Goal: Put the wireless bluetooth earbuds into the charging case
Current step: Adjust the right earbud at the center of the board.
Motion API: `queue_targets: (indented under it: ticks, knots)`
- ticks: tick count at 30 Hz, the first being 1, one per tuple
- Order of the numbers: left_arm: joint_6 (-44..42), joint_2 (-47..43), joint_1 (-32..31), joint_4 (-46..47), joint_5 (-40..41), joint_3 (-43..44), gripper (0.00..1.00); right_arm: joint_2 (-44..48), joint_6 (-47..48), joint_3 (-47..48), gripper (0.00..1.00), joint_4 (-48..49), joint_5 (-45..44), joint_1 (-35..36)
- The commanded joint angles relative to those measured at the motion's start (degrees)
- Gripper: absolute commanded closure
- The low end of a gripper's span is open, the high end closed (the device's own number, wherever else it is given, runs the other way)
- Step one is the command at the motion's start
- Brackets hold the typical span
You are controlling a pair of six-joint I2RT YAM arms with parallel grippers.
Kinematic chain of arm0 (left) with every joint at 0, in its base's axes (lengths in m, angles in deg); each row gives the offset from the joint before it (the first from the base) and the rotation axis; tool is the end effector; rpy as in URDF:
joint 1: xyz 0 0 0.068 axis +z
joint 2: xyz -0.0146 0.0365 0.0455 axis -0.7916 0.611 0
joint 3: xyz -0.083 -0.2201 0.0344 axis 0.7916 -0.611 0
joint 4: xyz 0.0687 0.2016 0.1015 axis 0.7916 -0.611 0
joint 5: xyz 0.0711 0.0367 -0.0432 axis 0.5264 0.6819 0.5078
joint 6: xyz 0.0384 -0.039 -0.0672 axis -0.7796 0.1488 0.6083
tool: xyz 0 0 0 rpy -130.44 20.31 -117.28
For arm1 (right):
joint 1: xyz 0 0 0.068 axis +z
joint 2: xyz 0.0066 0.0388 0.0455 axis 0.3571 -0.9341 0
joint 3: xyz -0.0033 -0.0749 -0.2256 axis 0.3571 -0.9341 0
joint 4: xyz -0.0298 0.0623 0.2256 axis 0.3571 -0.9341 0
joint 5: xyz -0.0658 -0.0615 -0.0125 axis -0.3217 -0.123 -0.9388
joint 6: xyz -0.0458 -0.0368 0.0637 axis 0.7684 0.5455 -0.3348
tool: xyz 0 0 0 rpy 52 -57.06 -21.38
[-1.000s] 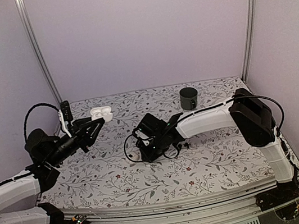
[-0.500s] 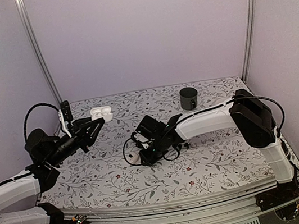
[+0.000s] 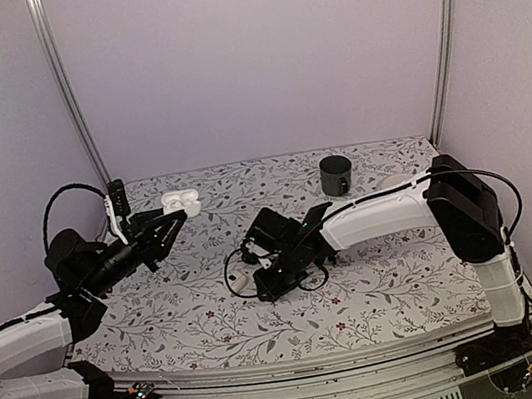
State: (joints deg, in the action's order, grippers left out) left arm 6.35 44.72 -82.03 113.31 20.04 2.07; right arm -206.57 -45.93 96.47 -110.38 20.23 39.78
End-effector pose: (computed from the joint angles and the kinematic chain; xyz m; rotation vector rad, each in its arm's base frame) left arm 0.1943 -0.1481 0.2621 0.5005 1.3850 -1.0159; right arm 0.2052 0.3836 0.0988 -0.9179 2.6190 0.6081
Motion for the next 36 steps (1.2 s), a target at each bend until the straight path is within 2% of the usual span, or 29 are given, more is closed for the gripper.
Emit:
queue_targets:
  ticks: [1, 13, 19, 24, 32, 36]
  knots:
    - [0.0, 0.4, 0.8, 1.4, -0.5, 0.0, 1.00, 2.8, -1.5, -1.1, 0.68, -0.5, 0.6, 0.6]
    - [0.0, 0.9, 0.8, 2.0, -0.7, 0.1, 1.00, 3.1, 1.1, -2.3, 0.68, 1.1, -0.5, 0.6]
    - [0.1, 0.7, 0.9, 1.8, -0.8, 0.2, 1.00, 7.6, 6.6, -7.3, 0.61, 4.5, -2.9, 1.2]
    - [0.1, 0.5, 0.9, 1.6, -0.5, 0.0, 1.00, 11.8, 12.6, -11.7, 0.60, 7.5, -4.9, 2.4]
    - [0.4, 0.3, 0.9, 1.7, -0.5, 0.0, 1.00, 11.3, 20.9, -12.2, 0.65, 9.6, 0.8, 3.2]
    - [0.2, 0.0, 0.9, 1.2, -0.4, 0.1, 1.00, 8.6, 23.0, -9.3, 0.68, 6.5, 1.3, 3.0]
